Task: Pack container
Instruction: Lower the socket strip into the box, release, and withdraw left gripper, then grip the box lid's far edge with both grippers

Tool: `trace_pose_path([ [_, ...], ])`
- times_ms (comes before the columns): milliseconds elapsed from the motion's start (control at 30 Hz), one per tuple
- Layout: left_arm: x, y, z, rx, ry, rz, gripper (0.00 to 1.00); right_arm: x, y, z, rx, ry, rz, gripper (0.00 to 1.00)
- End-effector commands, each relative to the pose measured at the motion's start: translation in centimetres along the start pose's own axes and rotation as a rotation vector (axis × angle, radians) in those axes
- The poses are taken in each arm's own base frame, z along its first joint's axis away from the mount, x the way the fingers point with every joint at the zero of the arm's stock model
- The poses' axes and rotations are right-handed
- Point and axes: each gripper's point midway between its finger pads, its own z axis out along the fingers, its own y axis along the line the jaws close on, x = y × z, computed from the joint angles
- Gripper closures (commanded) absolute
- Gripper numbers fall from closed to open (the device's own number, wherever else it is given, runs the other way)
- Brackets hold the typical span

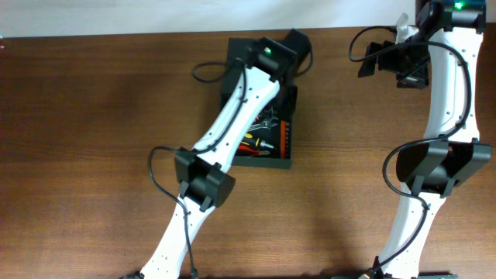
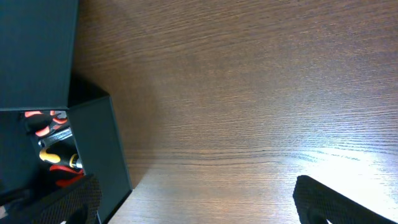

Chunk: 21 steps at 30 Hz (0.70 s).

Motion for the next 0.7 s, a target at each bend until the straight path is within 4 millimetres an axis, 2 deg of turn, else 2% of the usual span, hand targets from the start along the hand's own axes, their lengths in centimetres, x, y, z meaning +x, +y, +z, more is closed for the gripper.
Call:
trace_pose_path([
  [0, -1.8, 2.6, -7.3, 0.019, -0.171, -0.016, 0.51, 0.1, 0.5, -1.5, -0.012, -0.032, -0.01, 0.01],
  [67, -2.3, 4.5, -9.9, 0.016, -0.229, -0.048, 0.48, -0.1, 0.5, -1.5, -0.013, -0.04, -0.011, 0.01],
  [200, -3.2, 9.2, -13.8, -0.005, -0.316, -0.115, 0.47, -0.4, 0.8, -1.5, -0.033, -0.052, -0.015, 0.01],
  [333, -3.9, 14.8, -15.2, -0.019, -0.34, -0.133, 0.47, -0.5, 1.9, -1.5, -0.093, -0.056, -0.021, 0.01],
  [367, -4.0, 15.3, -15.2, 0.001, -0.335, -0.12, 0.48, -0.7, 2.1, -1.5, -0.097, -0.063, -0.024, 0.01],
  [400, -4.2, 15.7, -14.9, 0.04, -0.326, -0.086, 0.49, -1.0, 2.2, -1.4, -0.104, -0.072, -0.027, 0.15],
  [467, -4.8, 15.7, -14.4, 0.175, -0.316, 0.001, 0.57, -1.5, 3.1, -1.1, -0.166, -0.077, -0.032, 0.53],
  [500, -5.0, 15.8, -14.2, 0.231, -0.319, 0.025, 0.62, -1.6, 3.8, -1.0, -0.208, -0.077, -0.034, 0.64],
  [600, -6.4, 16.9, -13.3, 0.372, -0.334, 0.03, 0.98, -2.1, 5.3, -0.3, -0.317, -0.067, -0.037, 0.87],
  [667, -7.6, 17.3, -12.9, 0.468, -0.362, 0.033, 0.98, -2.5, 6.2, 0.3, -0.382, -0.059, -0.039, 0.96],
])
